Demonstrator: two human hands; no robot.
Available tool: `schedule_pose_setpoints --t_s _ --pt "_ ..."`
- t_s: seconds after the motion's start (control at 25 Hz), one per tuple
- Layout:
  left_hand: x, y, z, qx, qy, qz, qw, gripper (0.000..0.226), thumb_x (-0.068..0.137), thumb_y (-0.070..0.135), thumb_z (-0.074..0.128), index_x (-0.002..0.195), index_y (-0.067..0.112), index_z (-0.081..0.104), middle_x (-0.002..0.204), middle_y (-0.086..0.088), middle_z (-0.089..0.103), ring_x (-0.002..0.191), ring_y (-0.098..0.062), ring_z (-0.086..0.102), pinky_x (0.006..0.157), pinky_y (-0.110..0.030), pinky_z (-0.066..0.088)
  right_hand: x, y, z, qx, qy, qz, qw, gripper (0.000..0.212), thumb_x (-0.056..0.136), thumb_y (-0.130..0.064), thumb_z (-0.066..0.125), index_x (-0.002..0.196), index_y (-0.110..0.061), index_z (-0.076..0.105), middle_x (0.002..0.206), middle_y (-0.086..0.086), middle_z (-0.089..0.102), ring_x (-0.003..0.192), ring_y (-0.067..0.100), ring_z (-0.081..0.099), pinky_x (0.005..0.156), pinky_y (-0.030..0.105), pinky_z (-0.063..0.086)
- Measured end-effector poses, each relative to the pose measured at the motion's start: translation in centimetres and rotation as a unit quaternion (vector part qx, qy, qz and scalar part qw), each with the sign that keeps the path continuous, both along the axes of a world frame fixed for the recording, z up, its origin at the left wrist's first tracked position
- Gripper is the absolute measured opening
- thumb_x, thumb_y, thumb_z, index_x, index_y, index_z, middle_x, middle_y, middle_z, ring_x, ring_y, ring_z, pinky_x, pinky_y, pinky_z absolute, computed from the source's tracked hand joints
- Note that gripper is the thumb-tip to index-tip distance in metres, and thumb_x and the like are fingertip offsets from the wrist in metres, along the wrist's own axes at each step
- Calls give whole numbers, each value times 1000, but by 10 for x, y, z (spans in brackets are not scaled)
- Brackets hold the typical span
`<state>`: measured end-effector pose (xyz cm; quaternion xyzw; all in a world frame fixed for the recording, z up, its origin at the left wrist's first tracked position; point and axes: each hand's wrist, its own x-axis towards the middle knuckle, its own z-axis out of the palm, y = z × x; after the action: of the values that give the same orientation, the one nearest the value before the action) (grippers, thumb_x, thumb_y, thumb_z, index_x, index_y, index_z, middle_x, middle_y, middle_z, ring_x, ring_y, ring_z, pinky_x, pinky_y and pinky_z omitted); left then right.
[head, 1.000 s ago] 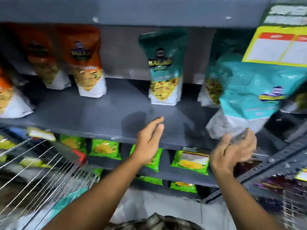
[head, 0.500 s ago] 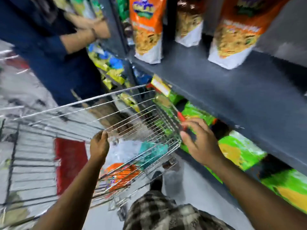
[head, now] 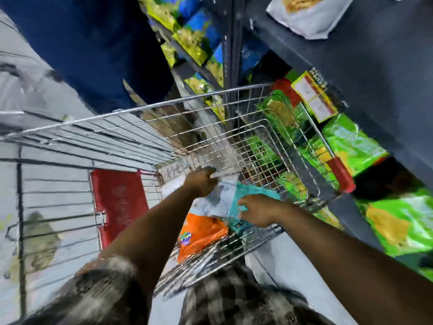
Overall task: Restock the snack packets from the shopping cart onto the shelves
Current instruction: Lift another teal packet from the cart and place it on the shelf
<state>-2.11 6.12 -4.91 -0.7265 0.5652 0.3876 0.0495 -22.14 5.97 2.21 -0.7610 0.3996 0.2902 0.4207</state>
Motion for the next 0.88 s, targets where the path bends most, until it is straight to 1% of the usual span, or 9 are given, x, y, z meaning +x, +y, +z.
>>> schedule_pose_setpoints --t_s 0.08,0.2,0.28,0.4,0.44,0.52,0.6,0.72,0.88 --pt "-13 -23 -13 13 9 -62 998 57 94 45 47 141 14 43 150 -13 44 136 -34 41 111 -43 36 4 2 -6 48 39 41 997 40 91 -35 50 117 -5 54 124 19 60 104 32 58 77 28 41" --pt "-29 -48 -47 63 19 -116 991 63 92 54 46 136 9 48 142 -17 52 128 -34 51 104 -41 41 5 3 -14 101 74 62 990 42 91 -36 50 118 -5 54 125 20 59 108 33 57 83 31 43" --pt "-35 -54 -64 131 7 -169 977 59 88 60 47 113 10 63 117 -15 67 105 -31 62 89 -37 47 5 1 -16 121 90 53 987 38 92 -32 50 117 -4 56 121 20 61 110 34 59 90 34 48" --pt "-42 -53 -73 151 -14 -242 958 39 90 48 51 78 13 65 74 -3 64 78 -23 62 73 -34 52 2 1 -17 126 95 48 986 41 93 -32 48 120 -2 56 123 20 60 112 34 58 95 36 48" --pt "-43 -53 -70 137 -25 -249 958 32 90 37 52 74 13 65 67 0 61 75 -23 62 67 -33 52 2 0 -15 126 94 42 987 42 94 -34 47 120 -2 55 124 19 59 112 34 57 94 34 48" --pt "-38 -55 -60 93 -40 -253 962 26 90 26 51 71 13 64 66 0 59 73 -23 60 62 -32 46 4 -2 -13 128 91 28 987 41 93 -33 47 120 -2 55 124 19 58 112 34 56 89 32 45" --pt "-24 -53 -50 61 -5 -201 978 30 94 29 48 74 14 63 73 -4 63 72 -21 61 65 -29 46 7 -2 -10 138 80 3 987 36 91 -28 51 117 -3 57 121 19 61 111 35 58 88 33 46" --pt "3 -46 -32 17 115 -20 993 35 96 31 50 70 12 63 59 1 64 52 -9 60 56 -21 48 7 -4 -5 156 75 -76 982 33 88 -24 56 114 -4 61 117 18 65 110 35 60 80 29 42" --pt "13 -39 -21 -30 267 172 948 44 94 26 57 51 17 54 38 2 54 31 -10 49 36 -17 38 6 -21 -13 140 63 -238 959 37 91 -25 49 119 -3 58 110 16 61 108 33 58 89 34 45"
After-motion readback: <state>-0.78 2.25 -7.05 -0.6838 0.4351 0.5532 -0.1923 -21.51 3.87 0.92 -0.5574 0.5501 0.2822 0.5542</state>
